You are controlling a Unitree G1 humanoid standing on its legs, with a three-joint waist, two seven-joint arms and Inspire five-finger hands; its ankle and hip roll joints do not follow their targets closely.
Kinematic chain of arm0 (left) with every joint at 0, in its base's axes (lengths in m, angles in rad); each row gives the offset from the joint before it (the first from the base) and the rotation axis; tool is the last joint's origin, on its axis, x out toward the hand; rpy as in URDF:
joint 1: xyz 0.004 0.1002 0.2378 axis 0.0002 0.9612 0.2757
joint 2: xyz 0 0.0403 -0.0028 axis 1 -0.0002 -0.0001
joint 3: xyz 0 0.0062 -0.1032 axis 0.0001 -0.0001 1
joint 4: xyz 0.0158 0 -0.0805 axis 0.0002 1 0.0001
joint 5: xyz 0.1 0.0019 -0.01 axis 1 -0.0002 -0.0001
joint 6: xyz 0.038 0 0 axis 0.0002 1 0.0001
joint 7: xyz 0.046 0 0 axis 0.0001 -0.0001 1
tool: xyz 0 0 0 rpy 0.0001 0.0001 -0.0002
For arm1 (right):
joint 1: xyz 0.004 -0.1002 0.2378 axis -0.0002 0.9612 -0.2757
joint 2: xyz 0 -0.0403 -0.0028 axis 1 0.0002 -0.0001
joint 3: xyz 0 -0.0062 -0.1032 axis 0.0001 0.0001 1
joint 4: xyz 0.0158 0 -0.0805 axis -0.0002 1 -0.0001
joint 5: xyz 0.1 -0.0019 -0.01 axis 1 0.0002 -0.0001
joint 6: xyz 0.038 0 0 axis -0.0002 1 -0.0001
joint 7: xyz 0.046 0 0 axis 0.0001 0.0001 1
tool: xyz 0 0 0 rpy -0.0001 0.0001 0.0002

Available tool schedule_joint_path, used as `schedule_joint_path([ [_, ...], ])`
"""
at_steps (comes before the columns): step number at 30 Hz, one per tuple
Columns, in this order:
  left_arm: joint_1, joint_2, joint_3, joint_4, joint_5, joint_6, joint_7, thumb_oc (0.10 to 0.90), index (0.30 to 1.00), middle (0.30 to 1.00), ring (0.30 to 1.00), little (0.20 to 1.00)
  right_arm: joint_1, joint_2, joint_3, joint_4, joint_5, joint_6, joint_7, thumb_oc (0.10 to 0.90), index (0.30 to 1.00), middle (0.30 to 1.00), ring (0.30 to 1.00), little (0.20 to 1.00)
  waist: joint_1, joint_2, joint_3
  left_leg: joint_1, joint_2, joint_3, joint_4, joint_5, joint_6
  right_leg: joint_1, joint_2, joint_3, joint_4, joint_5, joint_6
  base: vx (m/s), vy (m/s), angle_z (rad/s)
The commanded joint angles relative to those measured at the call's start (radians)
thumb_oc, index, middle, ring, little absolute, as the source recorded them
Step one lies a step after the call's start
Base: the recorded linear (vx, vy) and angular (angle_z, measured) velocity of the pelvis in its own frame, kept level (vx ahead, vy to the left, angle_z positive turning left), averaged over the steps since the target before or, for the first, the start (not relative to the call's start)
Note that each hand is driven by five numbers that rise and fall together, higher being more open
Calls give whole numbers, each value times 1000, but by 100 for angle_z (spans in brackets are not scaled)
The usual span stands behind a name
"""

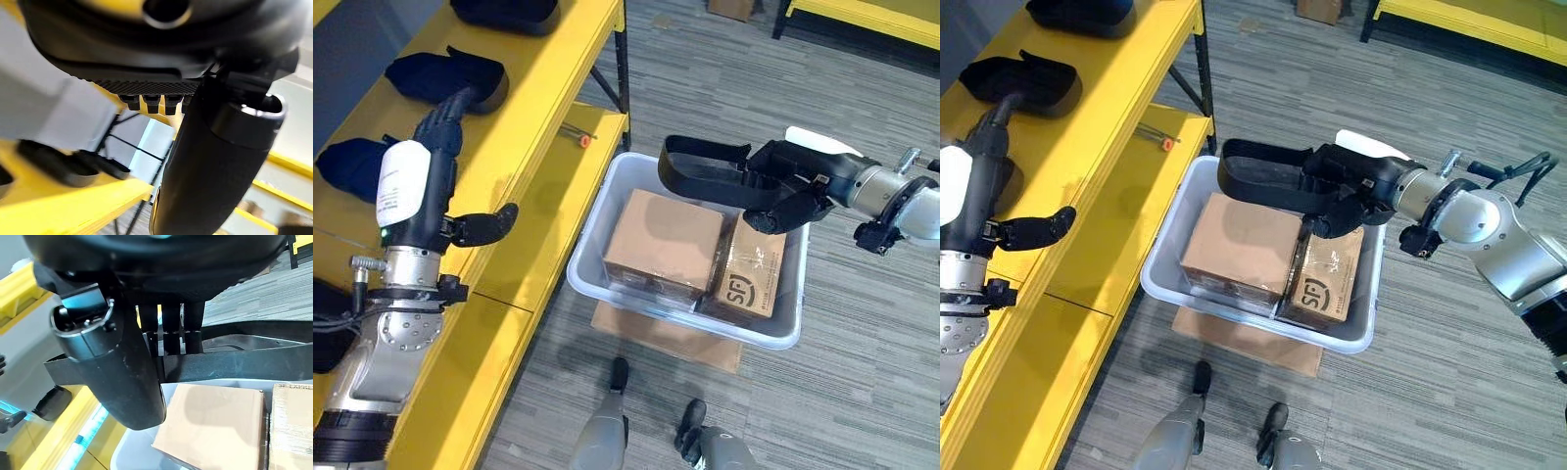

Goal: Move parts from the plastic box to the shelf.

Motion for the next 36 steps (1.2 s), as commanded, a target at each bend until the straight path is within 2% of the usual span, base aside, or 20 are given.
schedule_joint_path([
  [1,-29,77,-56,-26,63,-66,86,900,1000,1000,1000,1000,-18,95,-10,-17,89,-94,-44,400,300,300,300,300,-24,-58,-235,121,98,35,-24,-109,-102,89,-63,35,-107,51,97,37,10,-5],
  [10,-110,136,-171,-55,171,-69,83,900,1000,1000,1000,1000,-34,153,3,-41,102,-111,-48,400,300,300,300,300,-51,-56,-246,151,105,56,-24,-123,-99,97,-58,62,-112,47,98,32,6,-6],
  [17,-181,67,-261,-45,211,-66,91,900,1000,1000,1000,1000,-42,206,1,-47,117,-118,-52,400,300,300,300,300,-73,-67,-259,166,108,67,-26,-131,-99,111,-53,75,-124,46,96,21,6,-7],
  [24,-239,16,-295,-34,219,-58,100,900,1000,1000,1000,1000,-38,238,5,-64,119,-114,-41,400,300,300,300,300,-82,-73,-264,173,109,76,-26,-137,-99,119,-52,82,-134,51,97,7,7,-4],
  [36,-356,10,-345,-53,251,-54,113,900,1000,1000,1000,1000,-75,278,40,-79,127,-108,-21,400,300,300,300,300,-93,-84,-267,173,110,86,-26,-141,-99,116,-51,92,-147,63,100,1,6,-3],
])
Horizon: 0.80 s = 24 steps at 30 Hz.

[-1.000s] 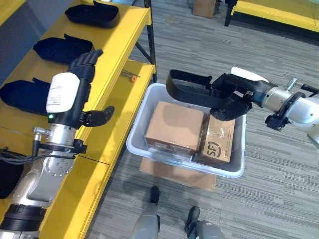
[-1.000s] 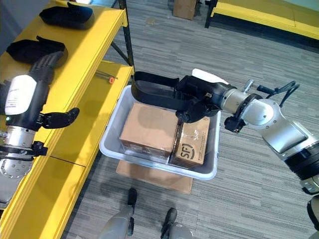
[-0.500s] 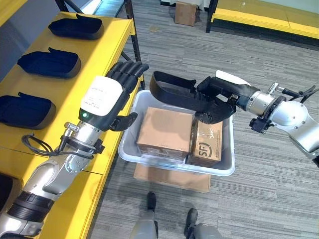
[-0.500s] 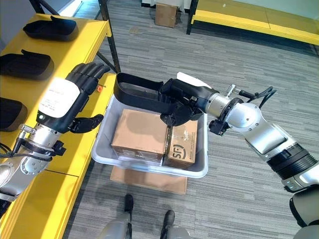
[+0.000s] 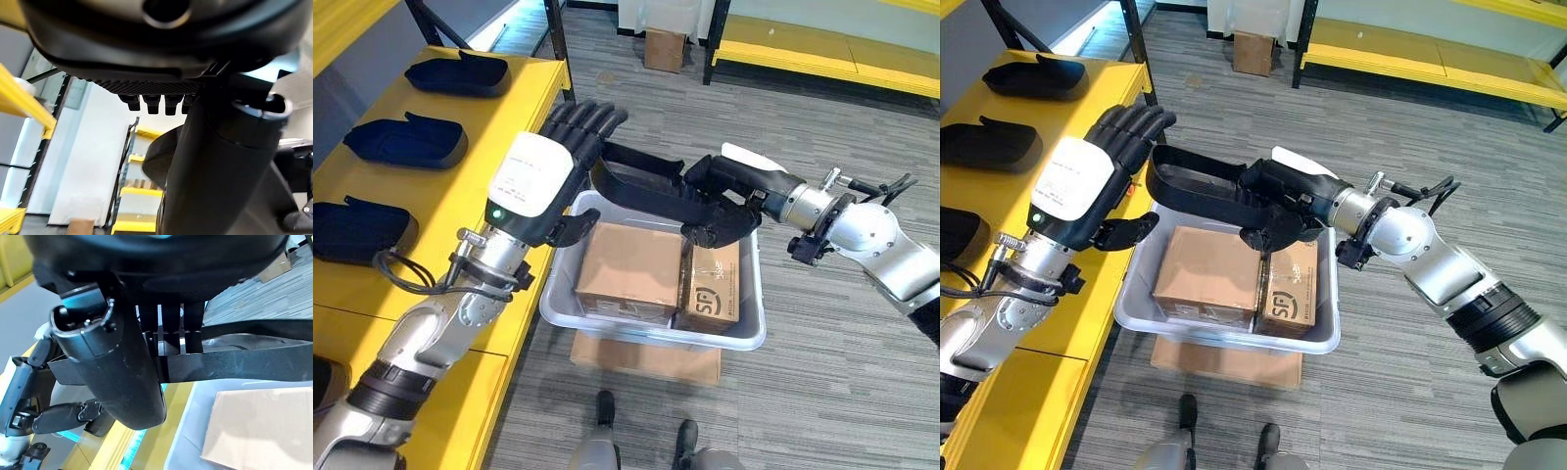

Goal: Move parts from the plastic box to the shelf.

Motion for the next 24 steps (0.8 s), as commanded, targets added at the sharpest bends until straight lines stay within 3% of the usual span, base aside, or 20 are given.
schedule_joint_path([
  [1,-74,-8,-9,-21,5,-20,93,900,1000,1000,1000,1000,-79,44,37,-56,93,-103,-24,400,300,300,300,300,-13,-54,-188,117,94,27,-11,-130,-98,30,-89,36,10,-28,101,0,0,0],
  [5,-117,50,-44,-15,38,-28,98,900,1000,1000,1000,1000,-101,44,64,-81,97,-115,-9,400,300,300,300,300,-20,-56,-191,118,95,32,-11,-132,-100,30,-87,43,4,-23,103,0,0,0],
  [24,-176,86,-164,104,-21,-83,86,900,1000,1000,1000,1000,-112,25,98,-158,145,-161,18,400,300,300,300,300,-43,-66,-192,124,99,52,-11,-131,-103,25,-84,58,-2,-13,109,3,4,-2],
])
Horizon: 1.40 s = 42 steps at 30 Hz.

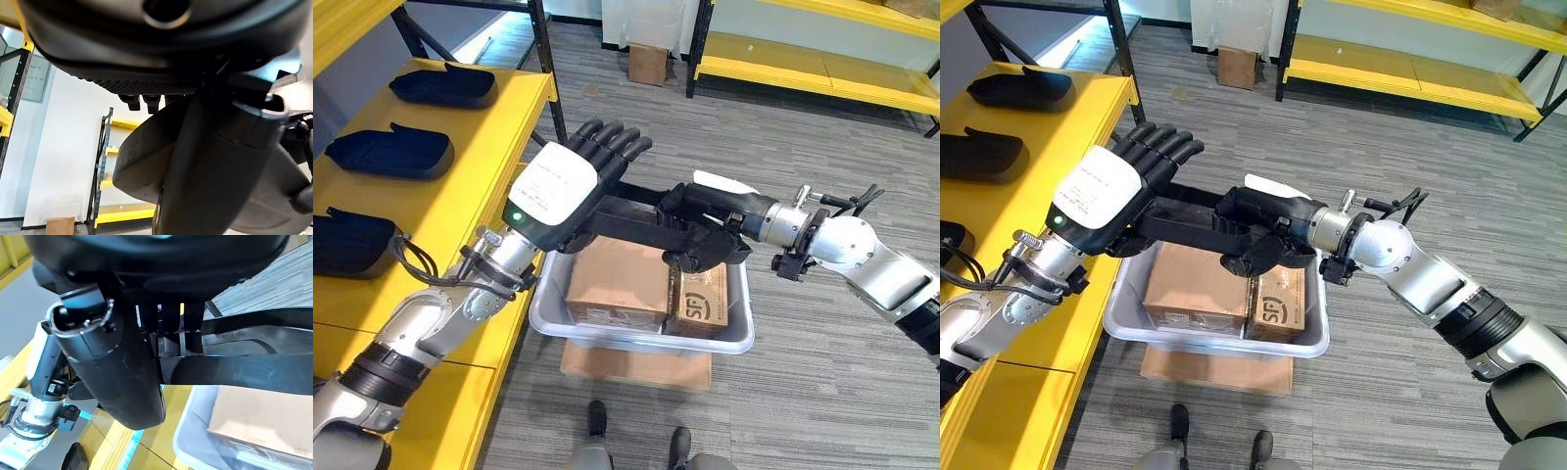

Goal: Move parts from the plastic box to the shelf.

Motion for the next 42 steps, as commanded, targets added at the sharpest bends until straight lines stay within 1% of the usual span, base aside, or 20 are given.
schedule_joint_path([
  [1,-118,-1,-22,30,-45,-35,76,900,1000,1000,1000,1000,-111,31,19,-94,104,-160,-34,400,300,300,300,300,-18,-39,-151,122,96,27,-10,-126,-99,26,-87,40,17,-22,108,5,8,-5],
  [8,-133,5,-65,37,-30,-42,67,900,1000,1000,1000,1000,-114,43,18,-96,102,-165,-37,400,300,300,300,300,-22,-38,-151,126,97,33,-10,-128,-98,26,-87,48,16,-20,108,5,3,-3],
  [9,-135,1,-83,42,-27,-44,61,900,1000,1000,1000,1000,-120,50,21,-92,97,-171,-43,400,300,300,300,300,-24,-37,-151,128,97,36,-10,-128,-98,27,-88,50,15,-20,108,0,0,0],
  [10,-134,0,-90,44,-28,-46,57,765,811,811,811,811,-120,50,22,-91,96,-171,-44,400,300,300,300,300,-25,-37,-150,129,97,37,-10,-128,-98,28,-88,51,15,-20,108,0,0,0],
  [11,-135,0,-91,45,-28,-47,57,649,649,649,649,649,-120,50,22,-91,96,-171,-44,400,300,300,300,300,-25,-37,-150,129,97,37,-10,-128,-98,28,-88,51,16,-20,108,0,0,0],
  [12,-136,-1,-97,49,-28,-47,57,400,300,300,300,300,-121,53,23,-90,96,-171,-46,400,300,300,300,300,-26,-36,-150,129,97,37,-10,-128,-98,28,-88,51,17,-21,108,0,0,0],
  [15,-149,0,-122,48,-19,-53,51,400,300,300,300,300,-124,62,23,-89,93,-175,-49,400,300,300,300,300,-28,-33,-150,132,98,40,-10,-129,-96,29,-88,53,18,-22,108,0,0,0],
  [23,-148,-3,-128,48,-20,-56,48,400,300,300,300,300,-116,71,16,-87,87,-180,-54,400,300,300,300,300,-32,-29,-149,137,98,41,-10,-131,-95,30,-87,55,21,-26,107,0,0,0],
  [29,-105,1,-96,58,-28,-58,48,400,300,300,300,300,-94,67,-4,-82,69,-184,-59,400,300,300,300,300,-30,-25,-151,147,96,43,-10,-134,-92,35,-89,57,26,-31,107,0,0,0],
  [33,-102,0,-89,60,-28,-57,52,400,300,300,300,300,-90,76,-14,-76,60,-189,-69,400,300,300,300,300,-30,-24,-152,149,95,42,-10,-136,-91,37,-89,59,27,-32,108,0,0,0],
  [34,-101,1,-86,59,-28,-57,54,400,300,300,300,300,-89,78,-19,-74,56,-190,-74,412,316,316,316,316,-30,-24,-151,149,95,42,-10,-136,-91,37,-90,59,28,-33,108,0,0,0],
  [35,-98,1,-84,61,-26,-55,55,400,300,300,300,300,-85,80,-26,-72,53,-190,-77,486,421,421,421,421,-31,-23,-151,149,95,43,-10,-136,-90,37,-90,60,28,-33,108,7,3,-3],
  [36,-94,1,-82,63,-24,-55,56,400,300,300,300,300,-78,85,-36,-68,47,-190,-86,900,1000,1000,1000,1000,-31,-23,-152,150,95,44,-10,-137,-90,38,-91,60,27,-32,108,18,5,-6],
  [42,-42,14,-38,78,-19,-50,56,400,300,300,300,300,-45,91,-103,-65,13,-193,-129,900,1000,1000,1000,1000,-34,-17,-156,156,93,44,-10,-140,-87,42,-92,63,29,-34,107,13,2,-7],
])
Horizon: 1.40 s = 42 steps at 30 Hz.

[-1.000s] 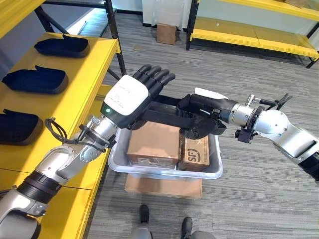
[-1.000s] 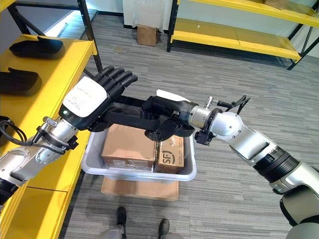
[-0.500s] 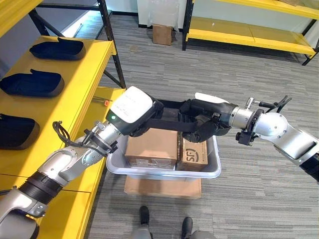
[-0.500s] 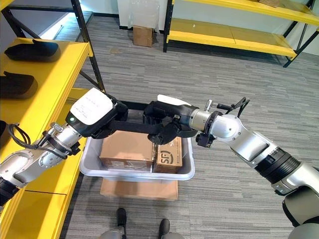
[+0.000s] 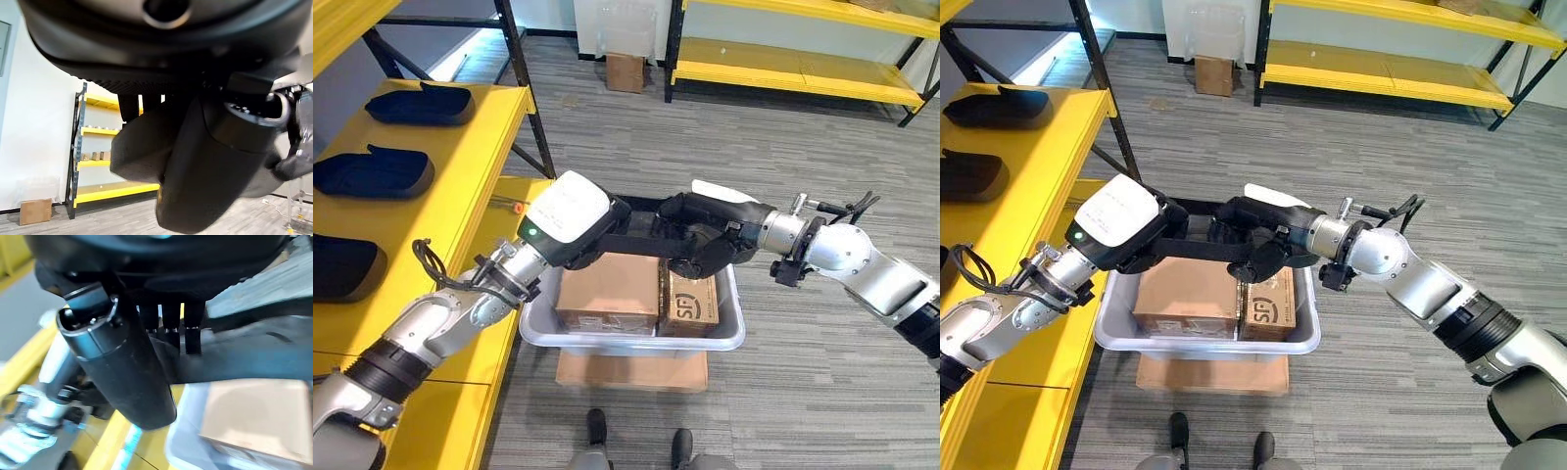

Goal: Move parts from the plastic box to the shelf.

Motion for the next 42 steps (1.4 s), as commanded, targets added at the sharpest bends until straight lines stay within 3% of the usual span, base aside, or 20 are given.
schedule_joint_path([
  [1,-17,-17,88,23,-30,-12,66,400,300,300,300,300,-53,41,-110,-59,49,-128,-96,900,1000,1000,1000,1000,10,-25,-151,129,91,15,-10,-131,-90,19,-93,31,59,-54,107,0,0,0],
  [17,91,-67,218,198,-56,42,73,400,300,300,300,300,102,-42,-283,-142,65,-120,-91,900,1000,1000,1000,1000,-11,-3,-161,149,86,28,-10,-135,-87,25,-97,41,67,-60,106,1,-1,-1],
  [24,165,-136,321,217,-106,52,79,400,300,300,300,300,305,-68,-478,-188,75,-118,-91,900,1000,1000,1000,1000,-29,6,-163,155,88,37,-10,-139,-86,22,-96,51,68,-63,105,4,-5,-4],
  [29,266,-193,447,126,-163,33,66,400,300,300,300,300,493,-30,-634,-197,26,-100,-104,900,1000,1000,1000,1000,-36,16,-162,158,91,41,-10,-141,-85,23,-94,57,65,-66,102,-4,-22,-9],
  [32,343,-249,536,34,-211,16,45,400,300,300,300,300,585,34,-713,-167,-43,-90,-123,900,1000,1000,1000,1000,-33,27,-163,158,92,41,-9,-137,-84,22,-91,63,66,-72,98,-19,-39,-3],
  [42,461,-343,659,-174,-257,6,8,400,300,300,300,300,634,134,-741,-89,-159,-63,-158,900,1000,1000,1000,1000,-12,68,-160,159,104,24,-2,-118,-89,41,-71,54,74,-98,72,-43,-54,-2],
])
